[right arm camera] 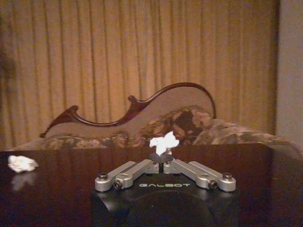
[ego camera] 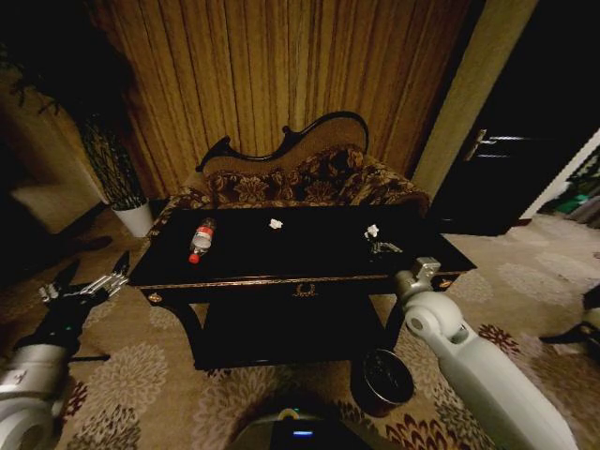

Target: Move to the front of the table and place the trash on the table into the trash bin.

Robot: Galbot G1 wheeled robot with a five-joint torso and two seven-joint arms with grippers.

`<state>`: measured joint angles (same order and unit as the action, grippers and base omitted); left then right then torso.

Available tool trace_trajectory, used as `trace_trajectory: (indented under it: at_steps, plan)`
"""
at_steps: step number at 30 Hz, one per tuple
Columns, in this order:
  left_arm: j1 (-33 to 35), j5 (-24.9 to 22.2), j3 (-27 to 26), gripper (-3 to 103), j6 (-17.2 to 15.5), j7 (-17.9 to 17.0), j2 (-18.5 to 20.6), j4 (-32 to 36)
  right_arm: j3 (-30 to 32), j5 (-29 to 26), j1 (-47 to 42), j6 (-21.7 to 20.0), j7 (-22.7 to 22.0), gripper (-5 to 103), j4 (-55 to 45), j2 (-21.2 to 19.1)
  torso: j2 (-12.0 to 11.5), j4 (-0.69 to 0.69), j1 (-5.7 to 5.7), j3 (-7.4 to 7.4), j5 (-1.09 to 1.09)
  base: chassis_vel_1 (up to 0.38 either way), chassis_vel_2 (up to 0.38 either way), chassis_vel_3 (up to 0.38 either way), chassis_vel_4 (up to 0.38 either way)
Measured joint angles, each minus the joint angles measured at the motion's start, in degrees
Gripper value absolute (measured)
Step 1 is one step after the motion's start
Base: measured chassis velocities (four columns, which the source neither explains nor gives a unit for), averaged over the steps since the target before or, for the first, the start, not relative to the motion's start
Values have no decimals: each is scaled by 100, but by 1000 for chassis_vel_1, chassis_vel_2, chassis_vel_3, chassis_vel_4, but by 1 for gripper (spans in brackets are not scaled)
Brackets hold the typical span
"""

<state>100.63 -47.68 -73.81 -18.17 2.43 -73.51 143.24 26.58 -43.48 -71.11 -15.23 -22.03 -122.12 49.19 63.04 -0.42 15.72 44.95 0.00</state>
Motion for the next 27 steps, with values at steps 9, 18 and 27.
trace_trajectory:
  at_steps: [9,18,27]
  plan:
    - [-28,-2,8,100,-15,1,62,0,795,351,-692,-13,-62,0,-405,104,0,0,0,0,0,0,0,0,0]
    - [-31,0,33,100,-19,9,77,0,1109,125,-1115,-25,-74,0,-863,72,0,0,0,0,0,0,0,0,0]
    - [-31,2,42,100,-27,19,89,0,1068,37,-1423,-48,-120,0,-1196,28,0,0,1,1,-1,16,-15,-14,17]
